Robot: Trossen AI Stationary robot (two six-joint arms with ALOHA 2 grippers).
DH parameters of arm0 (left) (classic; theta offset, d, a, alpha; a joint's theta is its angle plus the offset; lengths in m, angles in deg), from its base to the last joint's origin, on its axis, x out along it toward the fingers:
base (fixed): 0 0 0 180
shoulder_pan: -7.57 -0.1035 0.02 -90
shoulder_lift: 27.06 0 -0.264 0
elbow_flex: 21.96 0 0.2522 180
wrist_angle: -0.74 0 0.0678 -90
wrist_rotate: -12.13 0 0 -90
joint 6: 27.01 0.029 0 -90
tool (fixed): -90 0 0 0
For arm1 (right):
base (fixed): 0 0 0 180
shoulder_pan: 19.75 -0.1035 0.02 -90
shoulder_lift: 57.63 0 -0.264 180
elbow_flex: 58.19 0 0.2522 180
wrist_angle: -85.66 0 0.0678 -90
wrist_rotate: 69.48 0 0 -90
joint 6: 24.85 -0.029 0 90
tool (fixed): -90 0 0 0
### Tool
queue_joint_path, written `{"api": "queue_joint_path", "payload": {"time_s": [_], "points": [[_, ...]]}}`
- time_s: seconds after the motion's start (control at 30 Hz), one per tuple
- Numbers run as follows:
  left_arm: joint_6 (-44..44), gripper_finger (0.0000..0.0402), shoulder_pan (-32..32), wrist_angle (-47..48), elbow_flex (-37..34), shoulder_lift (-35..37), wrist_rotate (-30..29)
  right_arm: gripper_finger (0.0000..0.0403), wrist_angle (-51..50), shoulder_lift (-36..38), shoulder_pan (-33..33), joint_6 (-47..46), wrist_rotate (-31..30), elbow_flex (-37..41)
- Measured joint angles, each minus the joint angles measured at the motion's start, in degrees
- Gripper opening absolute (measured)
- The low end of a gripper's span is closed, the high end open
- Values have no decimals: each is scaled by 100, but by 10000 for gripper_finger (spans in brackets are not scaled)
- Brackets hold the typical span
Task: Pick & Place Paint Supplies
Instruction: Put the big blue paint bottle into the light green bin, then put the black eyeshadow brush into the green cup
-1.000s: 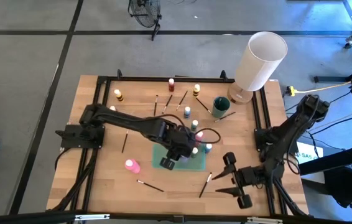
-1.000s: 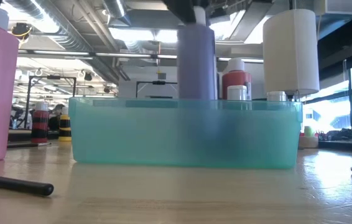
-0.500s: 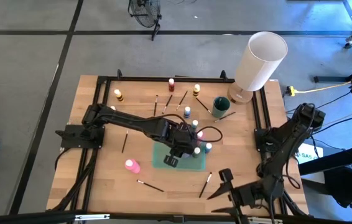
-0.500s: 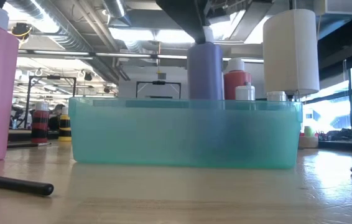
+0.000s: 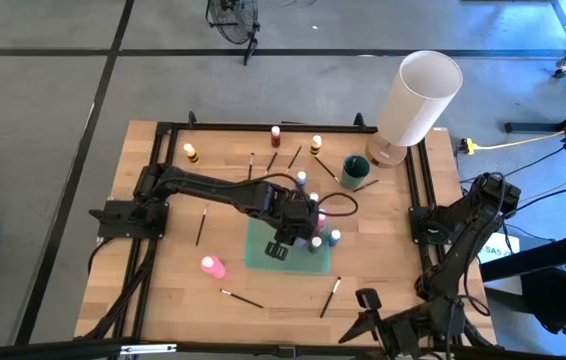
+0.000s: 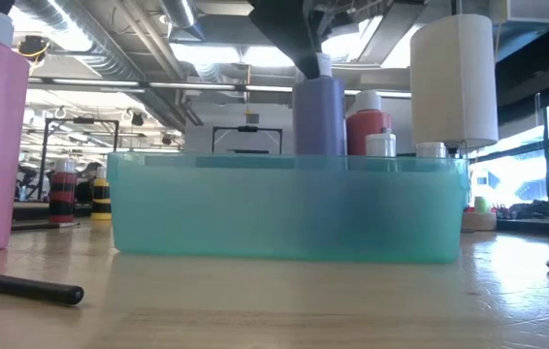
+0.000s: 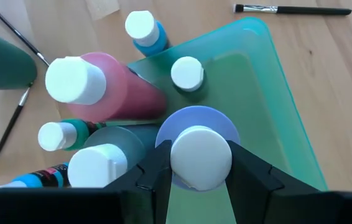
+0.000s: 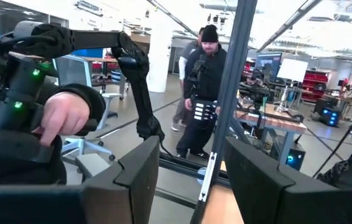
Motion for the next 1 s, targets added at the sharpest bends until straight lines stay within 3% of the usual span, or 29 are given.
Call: {"api": "queue_joint_path", "payload": {"time_s": [0.43, 0.7, 1.0], "points": [[9, 117, -113, 2, 0, -4, 189, 182, 8, -1, -4, 2, -70, 0], [11, 187, -117, -30, 0, -4, 104, 182, 4, -1, -4, -13, -70, 0], [9, 193, -113, -46, 0, -4, 135, 182, 3, -1, -4, -13, -70, 0]]}}
